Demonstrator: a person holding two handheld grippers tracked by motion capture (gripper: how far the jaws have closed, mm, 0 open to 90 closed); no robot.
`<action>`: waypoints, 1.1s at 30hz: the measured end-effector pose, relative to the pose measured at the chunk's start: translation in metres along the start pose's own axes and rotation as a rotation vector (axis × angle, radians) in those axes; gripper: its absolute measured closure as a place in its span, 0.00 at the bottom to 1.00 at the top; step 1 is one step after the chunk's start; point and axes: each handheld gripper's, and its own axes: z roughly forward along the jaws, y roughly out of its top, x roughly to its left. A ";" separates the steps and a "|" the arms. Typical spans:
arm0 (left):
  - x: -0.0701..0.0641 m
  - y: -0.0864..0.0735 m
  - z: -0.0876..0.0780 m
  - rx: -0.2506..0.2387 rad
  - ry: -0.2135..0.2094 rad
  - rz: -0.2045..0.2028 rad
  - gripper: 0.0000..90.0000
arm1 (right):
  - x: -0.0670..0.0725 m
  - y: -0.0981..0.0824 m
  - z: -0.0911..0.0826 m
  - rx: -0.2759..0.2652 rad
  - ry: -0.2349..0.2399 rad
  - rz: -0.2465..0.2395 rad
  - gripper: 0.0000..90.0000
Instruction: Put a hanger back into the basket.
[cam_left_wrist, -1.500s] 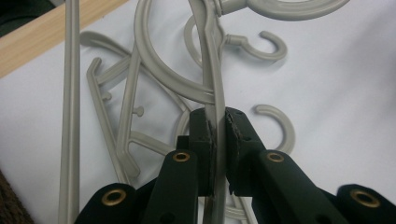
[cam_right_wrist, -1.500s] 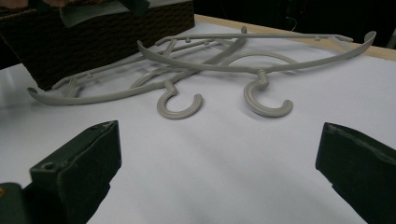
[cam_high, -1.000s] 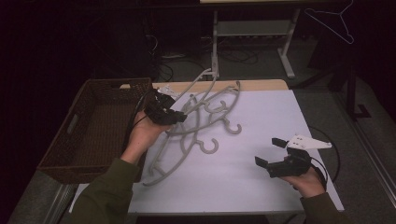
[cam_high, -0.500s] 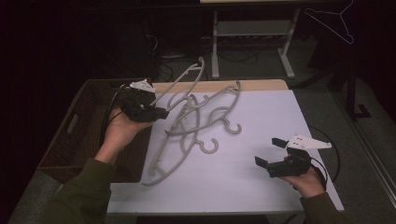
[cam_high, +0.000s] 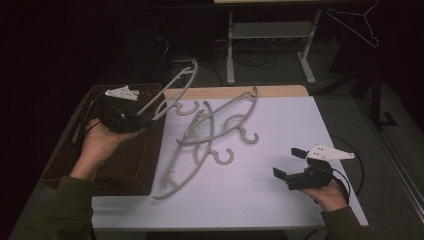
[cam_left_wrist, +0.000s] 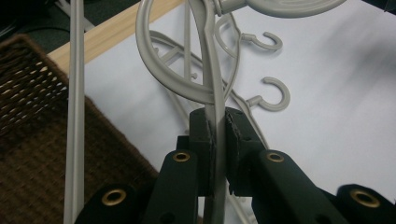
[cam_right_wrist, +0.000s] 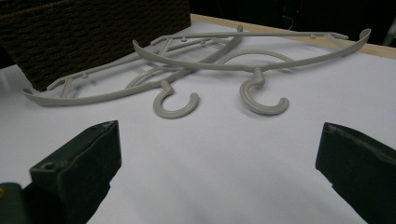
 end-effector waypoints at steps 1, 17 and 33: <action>0.001 -0.002 -0.003 -0.002 0.005 0.000 0.92 | 0.000 0.000 0.000 -0.001 0.000 0.000 0.00; 0.027 -0.039 -0.036 0.028 0.052 -0.035 0.92 | -0.001 -0.001 0.001 0.003 -0.008 0.004 0.00; 0.044 -0.070 -0.057 0.058 0.078 -0.079 0.92 | -0.002 -0.002 0.001 0.007 -0.014 0.001 0.00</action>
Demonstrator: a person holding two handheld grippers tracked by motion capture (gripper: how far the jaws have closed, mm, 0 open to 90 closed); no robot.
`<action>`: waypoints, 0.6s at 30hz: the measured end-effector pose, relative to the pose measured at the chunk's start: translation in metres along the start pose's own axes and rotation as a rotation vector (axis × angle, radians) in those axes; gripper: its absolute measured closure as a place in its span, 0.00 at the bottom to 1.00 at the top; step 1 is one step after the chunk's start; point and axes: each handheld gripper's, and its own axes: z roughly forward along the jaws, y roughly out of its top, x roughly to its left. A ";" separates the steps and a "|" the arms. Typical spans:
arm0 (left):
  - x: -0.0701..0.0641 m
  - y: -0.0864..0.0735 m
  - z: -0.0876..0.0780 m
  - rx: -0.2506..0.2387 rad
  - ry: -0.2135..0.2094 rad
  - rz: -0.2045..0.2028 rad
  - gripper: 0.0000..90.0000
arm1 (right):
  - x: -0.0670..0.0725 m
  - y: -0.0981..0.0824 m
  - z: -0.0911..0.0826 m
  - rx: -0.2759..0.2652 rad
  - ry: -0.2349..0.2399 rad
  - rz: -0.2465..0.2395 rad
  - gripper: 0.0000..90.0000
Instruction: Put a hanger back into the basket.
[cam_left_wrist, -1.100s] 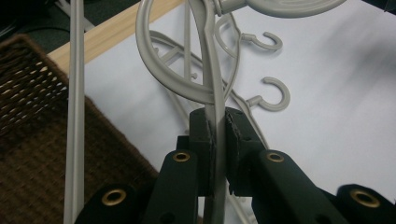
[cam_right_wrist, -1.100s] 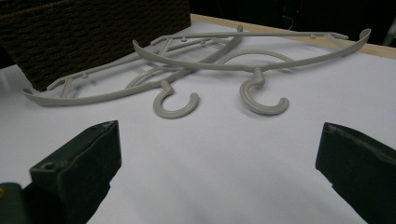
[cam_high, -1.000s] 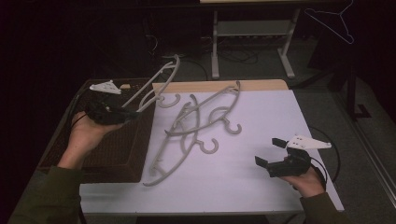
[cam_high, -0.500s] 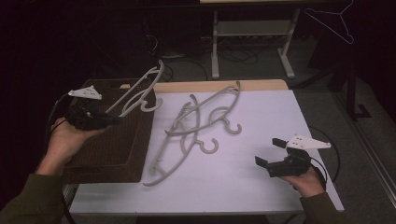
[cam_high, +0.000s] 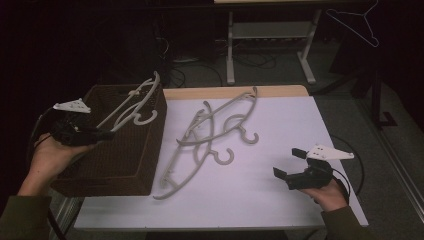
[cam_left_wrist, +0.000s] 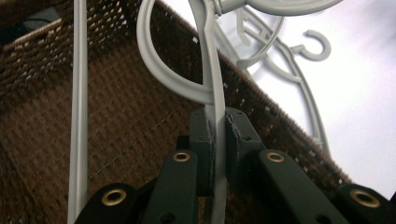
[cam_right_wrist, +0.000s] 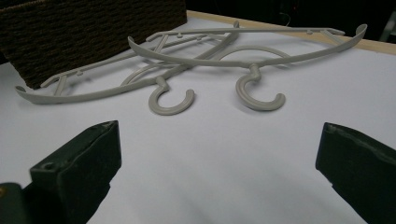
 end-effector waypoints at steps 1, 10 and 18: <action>0.001 -0.001 0.000 0.003 0.000 -0.002 0.92 | 0.000 0.000 0.000 0.000 0.000 0.000 0.00; 0.007 -0.014 -0.001 0.020 -0.004 -0.018 0.92 | 0.000 0.000 0.000 -0.001 -0.002 0.002 0.00; 0.013 -0.023 0.006 0.050 -0.009 -0.030 0.92 | 0.001 0.001 0.000 -0.004 -0.006 0.004 0.00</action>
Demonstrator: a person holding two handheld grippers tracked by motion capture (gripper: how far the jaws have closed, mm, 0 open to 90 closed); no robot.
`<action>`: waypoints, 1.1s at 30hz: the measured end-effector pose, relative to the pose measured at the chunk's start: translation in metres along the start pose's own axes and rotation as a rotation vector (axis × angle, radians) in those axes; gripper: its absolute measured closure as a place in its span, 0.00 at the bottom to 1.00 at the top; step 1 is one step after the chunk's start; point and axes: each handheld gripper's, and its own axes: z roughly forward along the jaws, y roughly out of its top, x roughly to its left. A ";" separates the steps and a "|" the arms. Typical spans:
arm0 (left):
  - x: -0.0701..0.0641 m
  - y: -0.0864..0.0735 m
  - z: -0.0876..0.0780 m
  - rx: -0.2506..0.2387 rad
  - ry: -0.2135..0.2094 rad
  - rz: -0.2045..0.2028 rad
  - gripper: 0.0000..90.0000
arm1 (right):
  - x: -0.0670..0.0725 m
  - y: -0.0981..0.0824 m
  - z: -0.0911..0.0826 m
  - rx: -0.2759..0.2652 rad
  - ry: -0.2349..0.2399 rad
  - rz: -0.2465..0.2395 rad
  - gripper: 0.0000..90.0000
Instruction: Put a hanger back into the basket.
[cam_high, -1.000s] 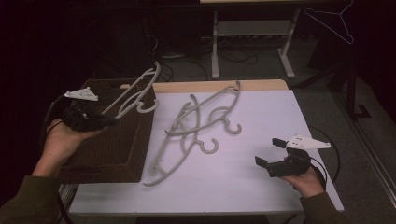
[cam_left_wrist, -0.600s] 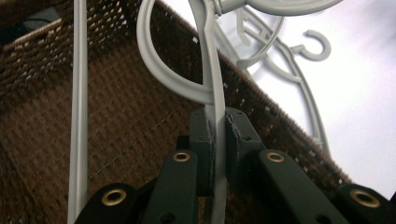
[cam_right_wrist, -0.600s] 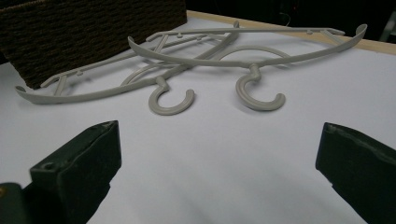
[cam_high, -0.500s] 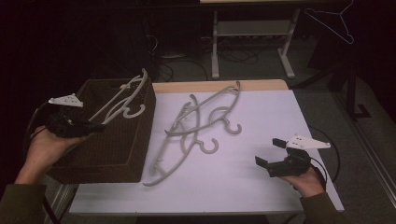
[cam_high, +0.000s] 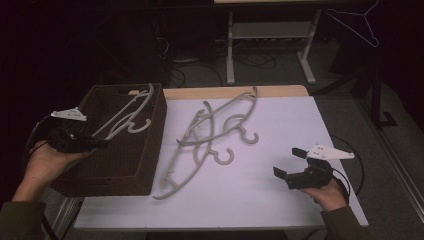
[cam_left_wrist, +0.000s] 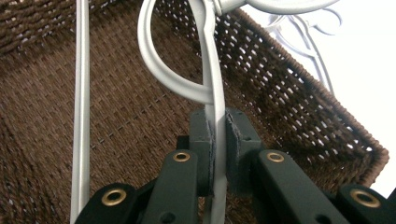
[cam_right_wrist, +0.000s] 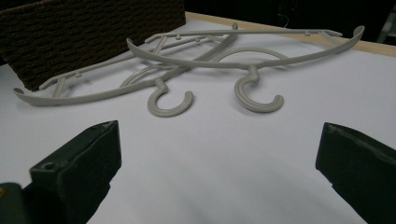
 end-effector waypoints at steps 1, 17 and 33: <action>0.001 -0.001 0.000 0.005 -0.001 0.002 0.92 | 0.000 0.000 0.000 0.000 -0.001 -0.002 0.00; 0.012 -0.003 0.017 0.081 -0.027 0.017 0.92 | 0.000 -0.001 0.002 0.007 0.000 -0.002 0.00; 0.024 -0.007 0.029 0.110 -0.044 0.031 0.92 | -0.001 -0.002 0.003 0.013 -0.002 -0.007 0.00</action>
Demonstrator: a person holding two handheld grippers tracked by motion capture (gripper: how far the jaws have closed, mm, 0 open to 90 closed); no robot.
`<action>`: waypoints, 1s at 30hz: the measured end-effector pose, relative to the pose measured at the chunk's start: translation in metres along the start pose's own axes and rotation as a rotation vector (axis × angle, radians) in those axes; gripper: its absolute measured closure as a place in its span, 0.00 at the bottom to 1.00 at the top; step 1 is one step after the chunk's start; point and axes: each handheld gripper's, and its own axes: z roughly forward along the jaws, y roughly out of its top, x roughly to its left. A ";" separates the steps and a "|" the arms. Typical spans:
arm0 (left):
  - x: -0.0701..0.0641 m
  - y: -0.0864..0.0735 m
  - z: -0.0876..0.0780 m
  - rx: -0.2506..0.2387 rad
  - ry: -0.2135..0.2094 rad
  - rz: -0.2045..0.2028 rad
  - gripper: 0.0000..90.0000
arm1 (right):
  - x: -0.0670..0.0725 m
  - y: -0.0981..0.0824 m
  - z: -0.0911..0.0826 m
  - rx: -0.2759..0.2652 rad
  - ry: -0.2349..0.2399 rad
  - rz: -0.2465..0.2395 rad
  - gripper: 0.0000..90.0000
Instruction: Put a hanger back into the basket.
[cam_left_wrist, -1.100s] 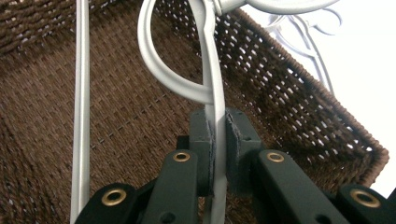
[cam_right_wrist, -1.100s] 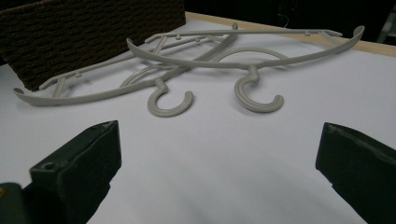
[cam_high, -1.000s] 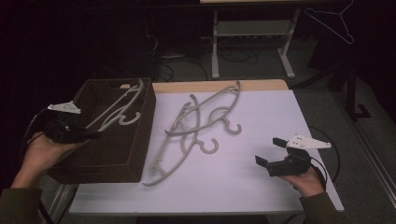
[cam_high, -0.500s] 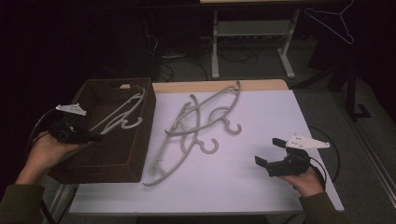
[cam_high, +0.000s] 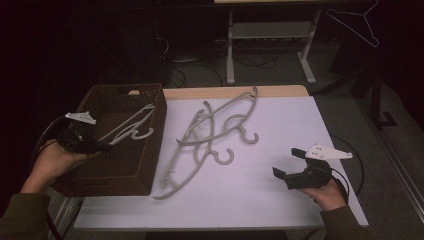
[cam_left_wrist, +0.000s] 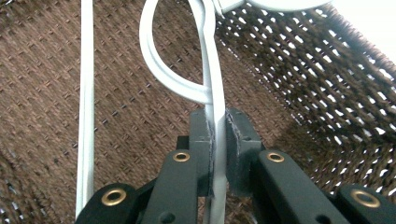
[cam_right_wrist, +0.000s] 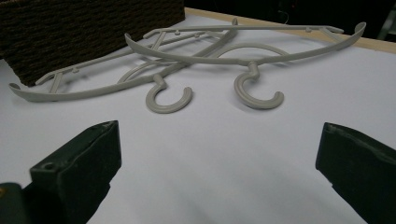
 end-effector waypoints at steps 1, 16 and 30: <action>0.002 -0.001 0.000 0.002 0.003 -0.005 0.92 | 0.000 0.000 0.000 0.000 0.000 0.000 0.00; 0.015 -0.010 0.008 0.008 -0.006 -0.044 0.91 | 0.000 0.000 0.001 0.002 0.000 -0.001 0.00; 0.015 -0.011 0.009 0.014 0.006 -0.042 0.79 | 0.000 0.000 0.000 0.001 -0.001 -0.001 0.00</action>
